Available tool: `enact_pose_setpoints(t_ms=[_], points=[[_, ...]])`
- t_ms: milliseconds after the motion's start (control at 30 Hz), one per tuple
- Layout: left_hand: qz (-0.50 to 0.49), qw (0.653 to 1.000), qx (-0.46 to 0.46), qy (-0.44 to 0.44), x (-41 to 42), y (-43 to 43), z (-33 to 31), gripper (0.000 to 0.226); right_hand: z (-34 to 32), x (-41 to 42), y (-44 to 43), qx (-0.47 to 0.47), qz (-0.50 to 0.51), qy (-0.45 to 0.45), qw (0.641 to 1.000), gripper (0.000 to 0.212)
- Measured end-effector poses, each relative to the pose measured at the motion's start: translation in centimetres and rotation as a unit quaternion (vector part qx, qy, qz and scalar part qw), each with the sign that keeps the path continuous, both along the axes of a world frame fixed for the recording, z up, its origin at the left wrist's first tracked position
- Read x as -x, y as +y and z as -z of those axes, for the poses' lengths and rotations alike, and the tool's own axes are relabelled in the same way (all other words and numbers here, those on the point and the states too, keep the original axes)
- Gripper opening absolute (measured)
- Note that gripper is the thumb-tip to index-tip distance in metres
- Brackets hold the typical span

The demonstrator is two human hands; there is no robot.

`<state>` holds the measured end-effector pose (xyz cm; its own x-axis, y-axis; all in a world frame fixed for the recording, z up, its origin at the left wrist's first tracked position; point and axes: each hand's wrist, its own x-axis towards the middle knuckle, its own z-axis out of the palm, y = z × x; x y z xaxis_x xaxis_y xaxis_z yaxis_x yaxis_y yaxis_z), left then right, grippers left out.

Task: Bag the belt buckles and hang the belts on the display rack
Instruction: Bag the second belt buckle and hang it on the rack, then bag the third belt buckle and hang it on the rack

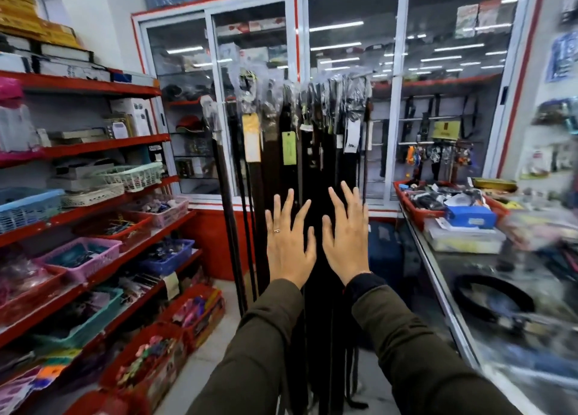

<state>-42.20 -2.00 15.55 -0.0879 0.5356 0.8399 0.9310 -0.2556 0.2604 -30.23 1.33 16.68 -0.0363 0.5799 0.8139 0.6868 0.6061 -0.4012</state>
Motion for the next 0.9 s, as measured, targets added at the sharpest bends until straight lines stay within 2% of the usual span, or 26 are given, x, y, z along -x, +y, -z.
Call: enact_pose_setpoints(t_ms=[300,533,633,700,767,900], points=[[0.062,0.991,0.115,0.011,-9.2,1.9,8.1,0.052,8.5,-10.3,0.6,0.112,0.11,-0.03,0.987,0.052],[0.115,0.972,0.201,0.041,-17.4,3.9,12.9,0.053,14.9,-19.8,0.4,0.219,0.186,0.015,0.958,0.054],[0.15,0.954,0.252,0.069,-21.3,5.1,14.3,0.054,17.2,-23.8,0.6,0.276,0.199,0.076,0.937,0.057],[0.179,0.936,0.289,0.089,-23.7,6.1,14.9,0.055,18.2,-26.0,0.7,0.306,0.188,0.166,0.918,0.06],[0.216,0.91,0.336,0.111,-26.2,7.6,15.4,0.056,18.9,-28.2,1.1,0.34,0.187,0.257,0.885,0.062],[0.276,0.843,0.439,0.146,-30.9,10.5,15.8,0.058,20.1,-31.9,2.3,0.391,0.209,0.344,0.828,0.062]])
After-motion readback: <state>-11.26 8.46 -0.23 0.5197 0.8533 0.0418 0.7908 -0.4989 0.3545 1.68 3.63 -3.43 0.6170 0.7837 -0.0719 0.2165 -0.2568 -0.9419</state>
